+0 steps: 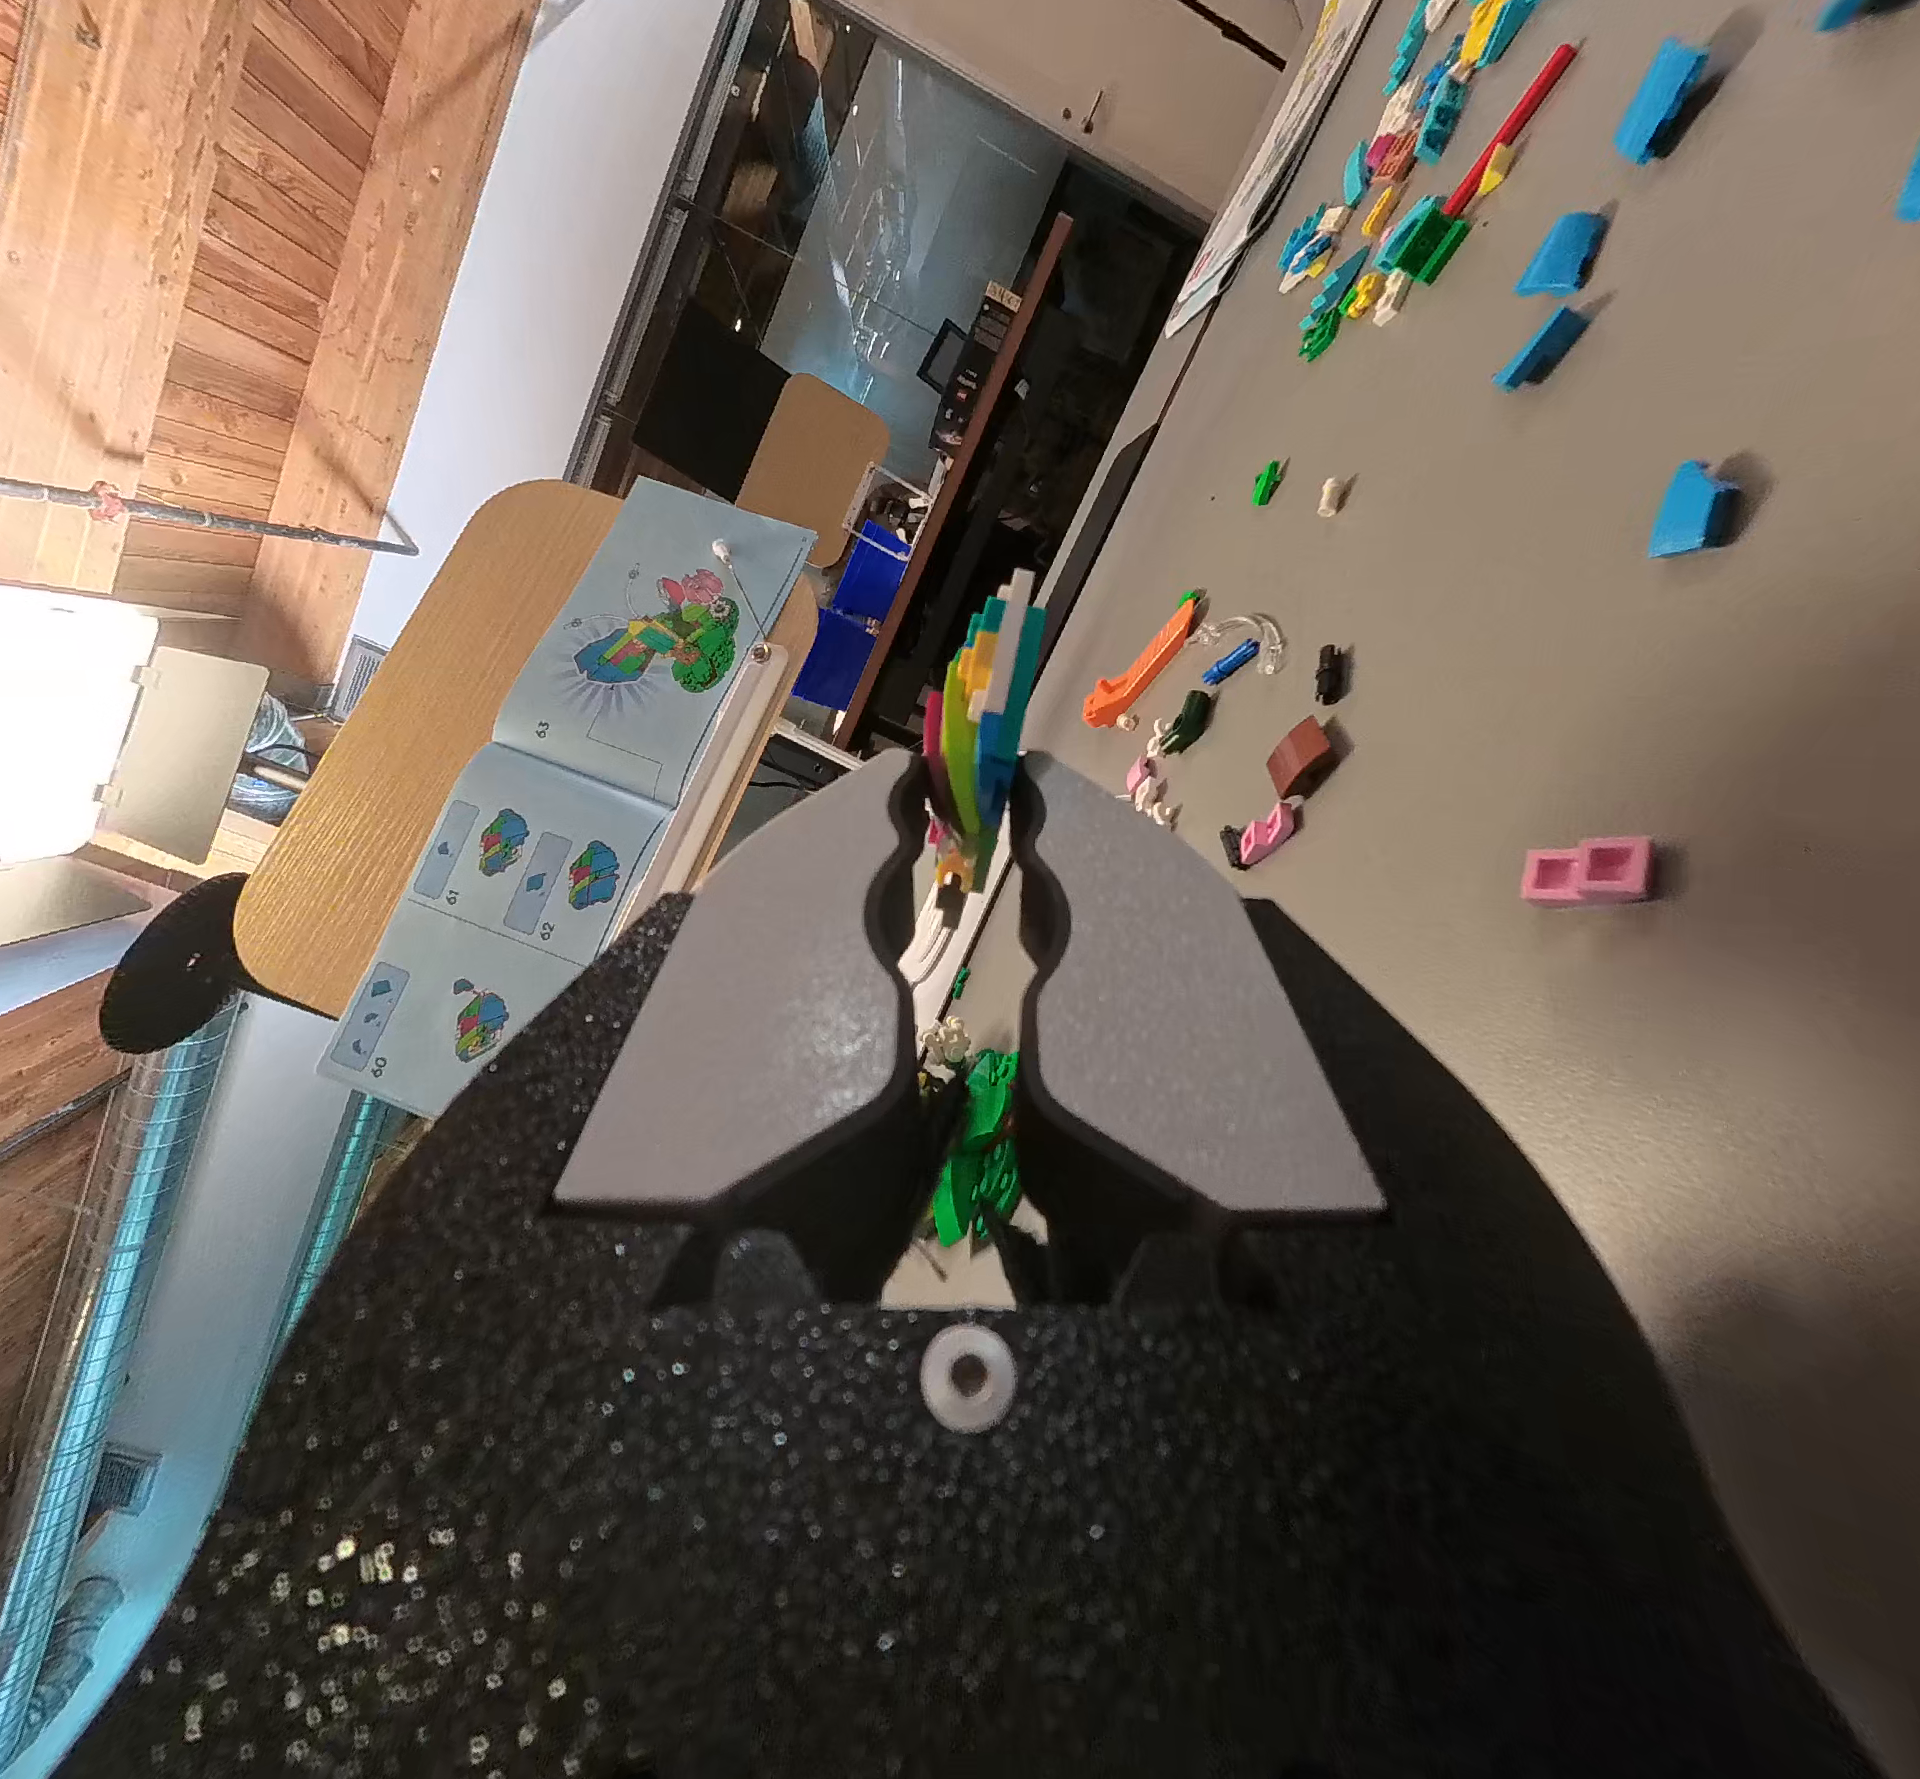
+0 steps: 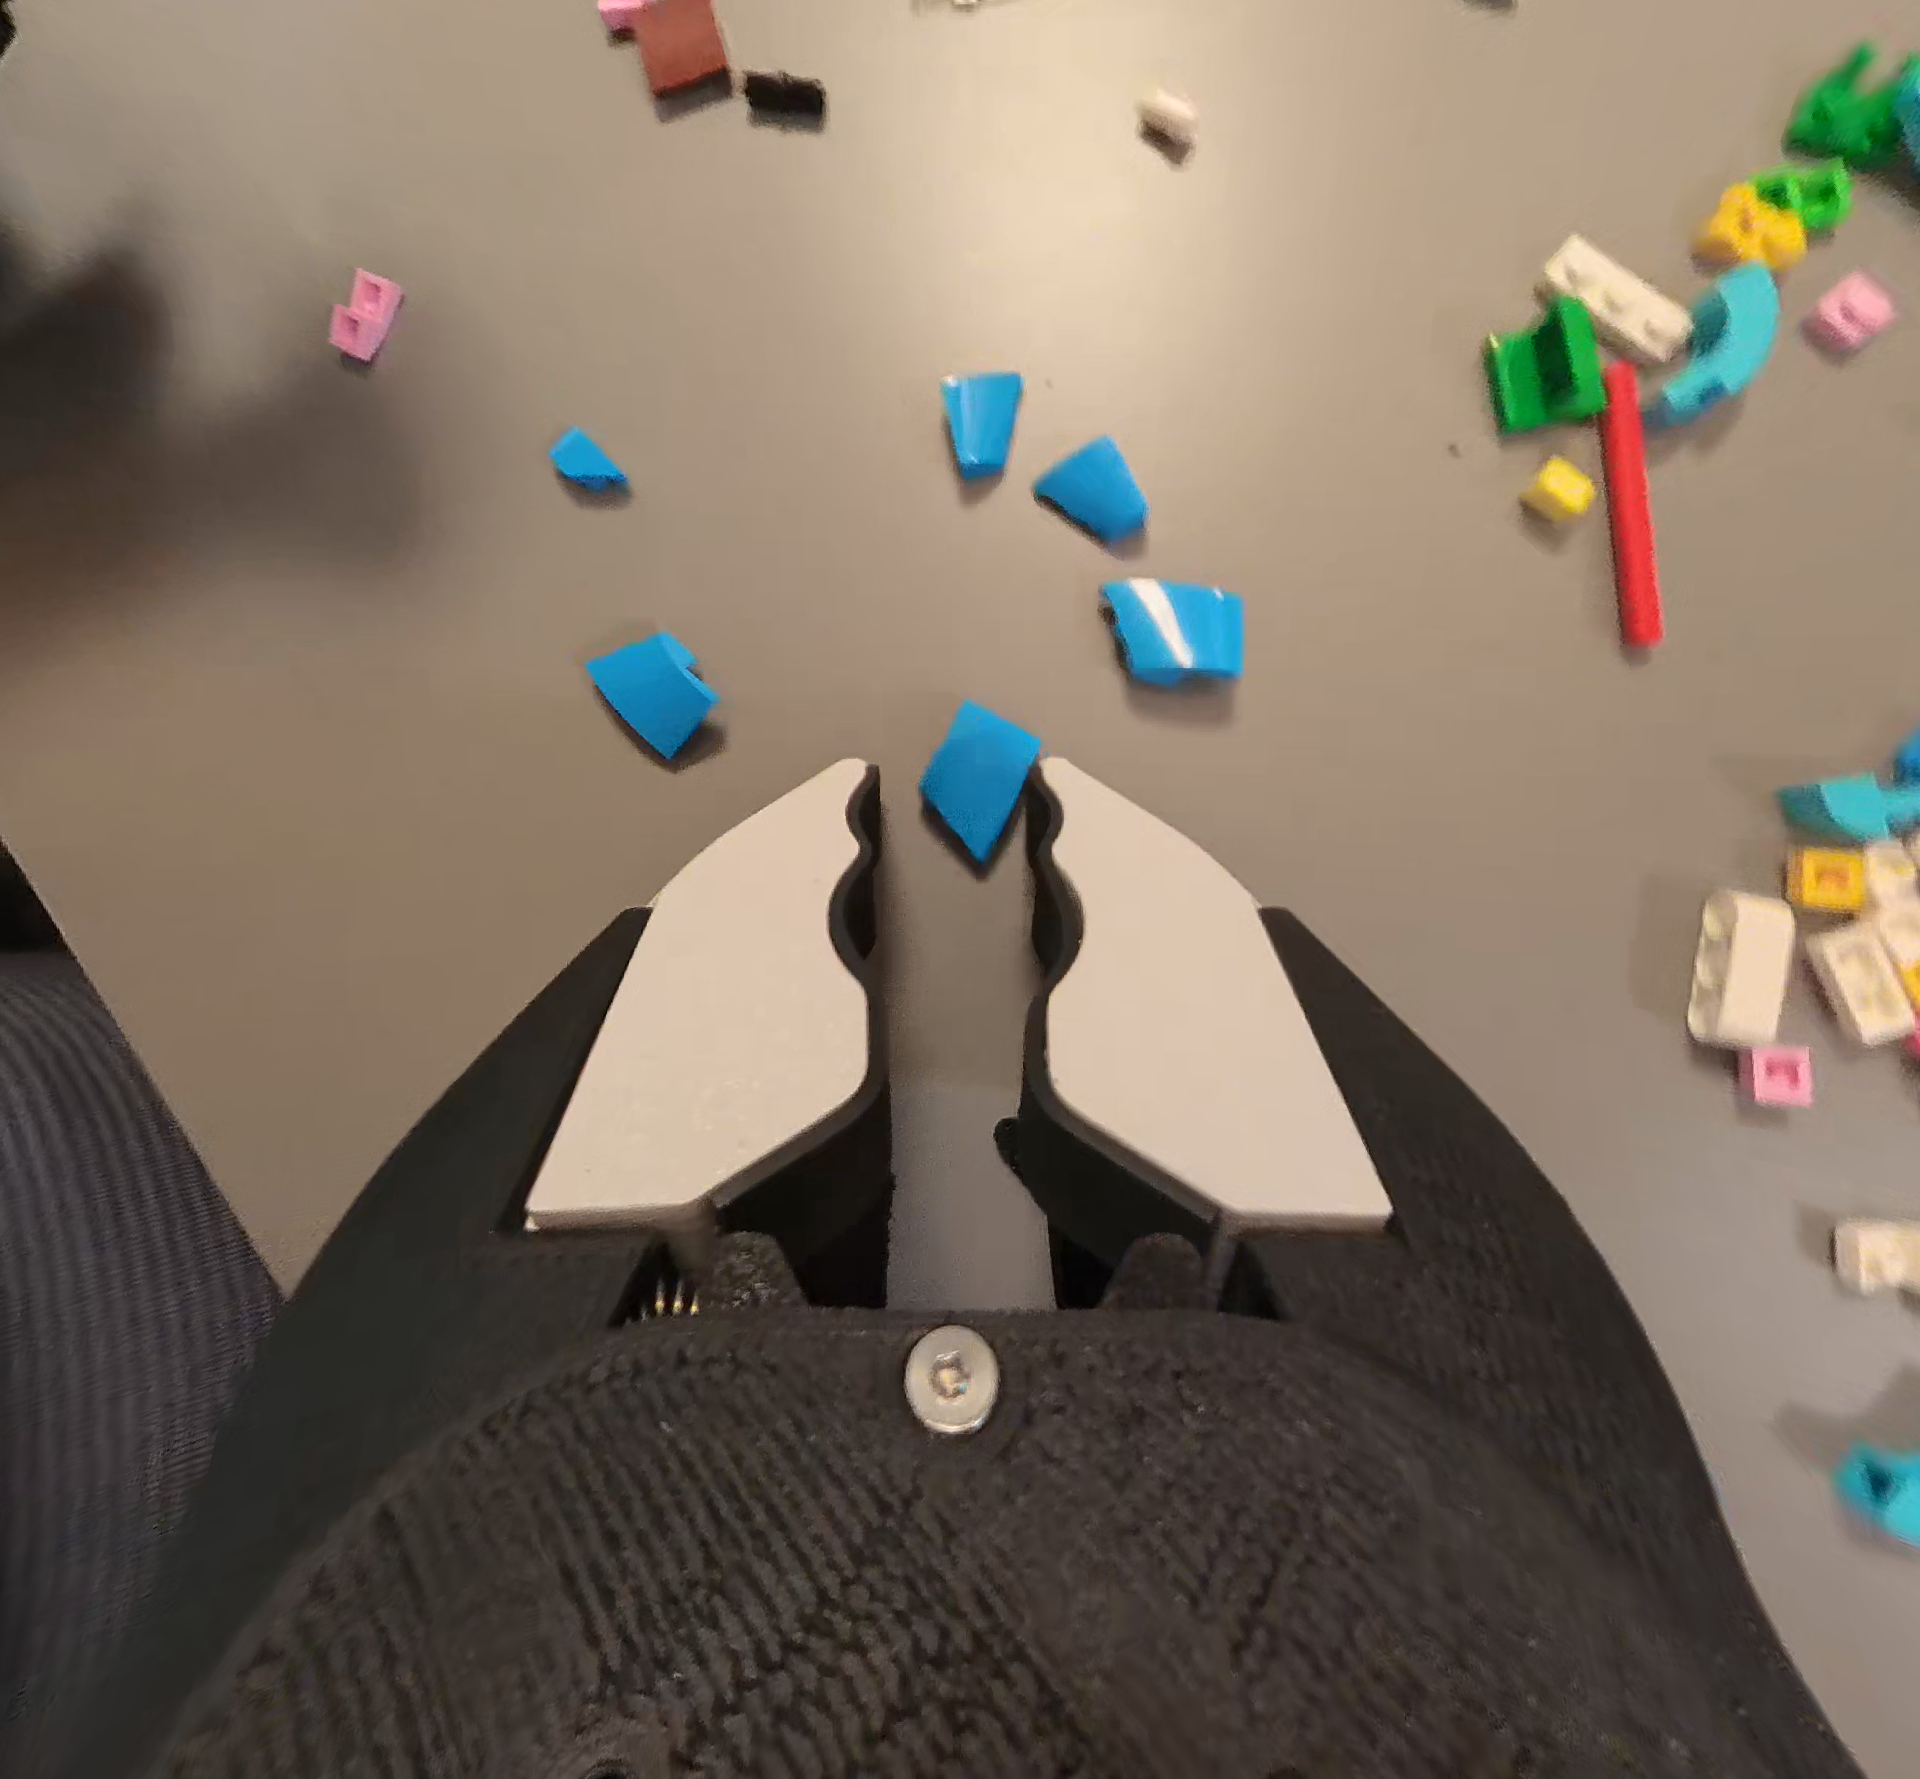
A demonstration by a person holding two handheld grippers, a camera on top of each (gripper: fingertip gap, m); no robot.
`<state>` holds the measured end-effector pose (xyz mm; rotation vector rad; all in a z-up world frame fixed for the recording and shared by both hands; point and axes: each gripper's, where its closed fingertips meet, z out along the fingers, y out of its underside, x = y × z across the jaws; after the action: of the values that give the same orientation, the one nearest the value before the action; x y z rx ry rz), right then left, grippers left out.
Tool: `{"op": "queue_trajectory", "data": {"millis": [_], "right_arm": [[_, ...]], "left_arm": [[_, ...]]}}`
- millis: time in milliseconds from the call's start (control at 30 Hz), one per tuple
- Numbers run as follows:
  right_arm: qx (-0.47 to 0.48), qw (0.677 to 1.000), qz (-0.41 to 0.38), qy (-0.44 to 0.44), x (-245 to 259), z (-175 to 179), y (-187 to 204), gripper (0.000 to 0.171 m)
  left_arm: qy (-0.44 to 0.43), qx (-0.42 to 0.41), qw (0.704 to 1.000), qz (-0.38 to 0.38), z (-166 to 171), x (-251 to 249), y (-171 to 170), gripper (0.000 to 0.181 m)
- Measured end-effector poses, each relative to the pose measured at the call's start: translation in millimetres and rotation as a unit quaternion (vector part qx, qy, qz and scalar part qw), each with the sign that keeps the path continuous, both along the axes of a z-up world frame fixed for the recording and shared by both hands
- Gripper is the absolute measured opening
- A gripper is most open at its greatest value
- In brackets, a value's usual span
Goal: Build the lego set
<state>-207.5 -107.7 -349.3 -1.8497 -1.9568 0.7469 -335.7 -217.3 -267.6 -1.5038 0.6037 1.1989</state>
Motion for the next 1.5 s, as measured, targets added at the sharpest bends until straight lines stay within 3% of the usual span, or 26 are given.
{"op": "queue_trajectory", "data": {"millis": [100,267,433,833,1233,1500], "right_arm": [[0.020,0.999,0.035,0.021,-6.6,-0.2,-7.2,0.026],[0.051,0.998,0.024,0.029,4.3,0.0,-2.0,0.026],[0.103,0.989,0.089,0.057,9.4,8.5,1.1,0.026],[0.003,0.996,0.073,0.048,1.0,4.9,3.1,0.023],[0.024,0.994,0.102,0.035,3.2,-1.4,-1.8,0.016],[0.087,0.987,0.126,0.057,-4.5,6.6,-4.3,0.015]], "left_arm": [[0.002,-0.003,1.000,0.000,-1.1,0.1,0.3,0.014],[-0.001,0.000,1.000,0.000,-0.2,-0.2,0.0,0.014],[-0.001,-0.002,1.000,-0.001,-0.9,-0.1,0.3,0.014],[0.000,-0.005,1.000,0.001,-2.0,-0.5,1.1,0.014],[-0.003,-0.007,1.000,0.003,-2.7,-1.7,2.6,0.014],[-0.001,-0.002,1.000,0.007,-0.6,-2.9,2.7,0.014]]}}
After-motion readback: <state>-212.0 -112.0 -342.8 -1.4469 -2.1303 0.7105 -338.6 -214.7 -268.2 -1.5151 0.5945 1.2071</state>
